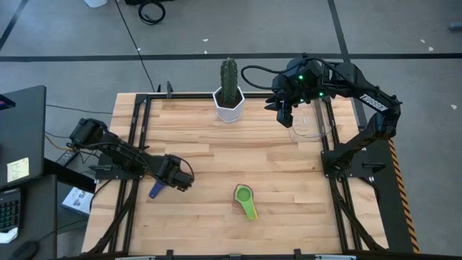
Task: Nest measuring cups in basket
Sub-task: Put the dark blue measuring cup on top of the green measuring cup
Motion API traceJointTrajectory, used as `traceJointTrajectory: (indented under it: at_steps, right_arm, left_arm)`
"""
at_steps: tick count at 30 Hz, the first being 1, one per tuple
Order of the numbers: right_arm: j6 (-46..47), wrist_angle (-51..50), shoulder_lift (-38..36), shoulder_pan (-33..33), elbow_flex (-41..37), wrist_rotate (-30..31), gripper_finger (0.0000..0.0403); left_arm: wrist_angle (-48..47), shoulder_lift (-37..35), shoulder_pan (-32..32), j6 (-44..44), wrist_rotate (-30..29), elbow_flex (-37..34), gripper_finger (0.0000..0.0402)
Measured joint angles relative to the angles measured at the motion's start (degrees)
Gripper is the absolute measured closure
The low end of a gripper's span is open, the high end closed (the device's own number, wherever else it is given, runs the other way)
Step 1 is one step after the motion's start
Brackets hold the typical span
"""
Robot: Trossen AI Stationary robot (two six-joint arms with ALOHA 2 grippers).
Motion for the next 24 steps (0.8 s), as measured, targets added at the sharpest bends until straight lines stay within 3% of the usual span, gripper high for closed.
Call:
traceJointTrajectory:
  at_steps: [6,14,17,21,24]
  right_arm:
    - [0.0,-0.01,0.0,0.0,0.0,0.0,0.0292]
    - [-0.02,0.01,0.0,0.0,0.0,0.0,0.0292]
    - [-0.02,0.19,0.0,0.0,0.0,0.0,0.0292]
    - [-0.02,0.58,0.0,0.0,0.0,0.0,0.0292]
    - [-0.92,0.58,0.0,0.0,0.0,0.01,0.0292]
  left_arm:
    - [0.38,0.0,-0.02,-0.52,0.21,-0.24,0.0283]
    - [9.12,-0.29,0.02,-2.49,3.34,-7.2,0.0288]
    - [8.23,-0.17,0.0,-2.56,3.0,-7.08,0.0311]
    - [8.07,-0.17,0.0,-1.48,2.99,-7.02,0.0374]
    - [6.82,-0.1,0.02,-2.25,2.97,-6.19,0.0386]
